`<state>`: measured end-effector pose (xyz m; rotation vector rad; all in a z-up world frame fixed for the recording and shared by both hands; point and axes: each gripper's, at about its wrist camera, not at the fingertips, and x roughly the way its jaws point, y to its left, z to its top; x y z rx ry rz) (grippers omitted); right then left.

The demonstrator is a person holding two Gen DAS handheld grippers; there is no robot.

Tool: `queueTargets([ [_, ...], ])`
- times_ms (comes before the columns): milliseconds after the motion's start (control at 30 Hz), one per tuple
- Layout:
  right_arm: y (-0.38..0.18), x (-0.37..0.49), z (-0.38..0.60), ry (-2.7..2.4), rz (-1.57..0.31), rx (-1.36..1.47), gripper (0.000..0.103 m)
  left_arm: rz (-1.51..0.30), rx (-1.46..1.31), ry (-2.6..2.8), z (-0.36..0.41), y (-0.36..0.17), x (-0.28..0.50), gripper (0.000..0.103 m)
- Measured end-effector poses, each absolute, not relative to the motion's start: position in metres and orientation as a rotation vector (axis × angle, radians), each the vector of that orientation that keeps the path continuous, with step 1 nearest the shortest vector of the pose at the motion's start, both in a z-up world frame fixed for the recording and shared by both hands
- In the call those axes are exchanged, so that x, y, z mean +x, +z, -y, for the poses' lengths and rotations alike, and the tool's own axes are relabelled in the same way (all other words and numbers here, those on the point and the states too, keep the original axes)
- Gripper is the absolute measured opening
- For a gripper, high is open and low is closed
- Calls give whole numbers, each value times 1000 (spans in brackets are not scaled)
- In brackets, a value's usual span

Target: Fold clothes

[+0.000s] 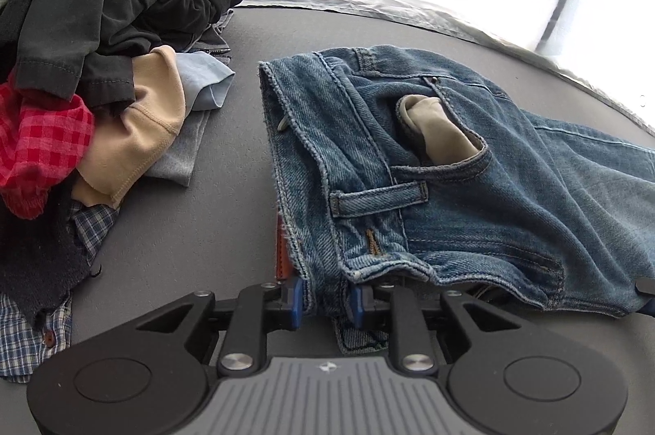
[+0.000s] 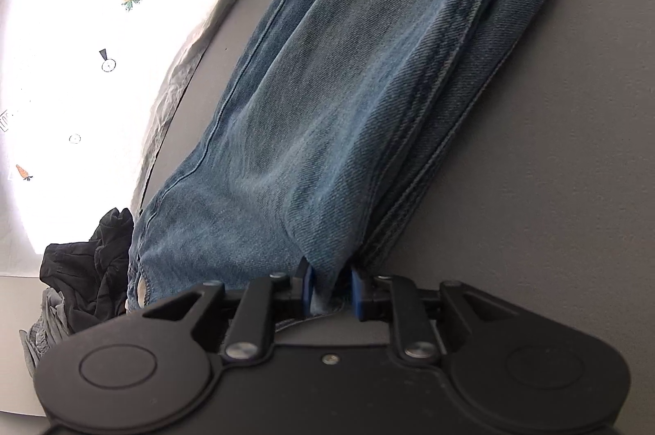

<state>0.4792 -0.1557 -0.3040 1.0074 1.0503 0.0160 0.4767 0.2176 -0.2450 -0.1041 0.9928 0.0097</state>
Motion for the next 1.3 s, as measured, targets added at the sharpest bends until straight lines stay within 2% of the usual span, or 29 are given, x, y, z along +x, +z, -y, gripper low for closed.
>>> queueTargets([
  [233,-259,469,159,-74,-911,831,18,-1012,-194,19,-227,-241,476,31],
  [300,-245,472,150,-91,-862,719,18,-1032,-221,30,-230,-238,475,42],
  [367,-238,479,137,-92,-850,588,17,-1050,-269,37,-236,-233,472,59],
  [500,-236,496,100,-61,-838,229,12,-1040,-415,32,-253,-230,462,61],
  [567,-241,502,82,-32,-819,95,11,-1033,-459,54,-259,-232,461,67],
  [700,-251,515,61,32,-774,-54,11,-1040,-552,64,-264,-242,465,71],
  [900,-286,533,52,40,-800,-142,11,-1029,-657,-15,-254,-248,466,76],
  [967,-289,527,52,47,-772,-166,11,-1016,-703,-39,-248,-249,465,80],
  [1100,-289,526,50,58,-763,-197,11,-1020,-847,-74,-236,-257,466,81],
  [1300,-288,525,55,54,-754,-153,11,-1084,-848,-88,-201,-271,473,82],
])
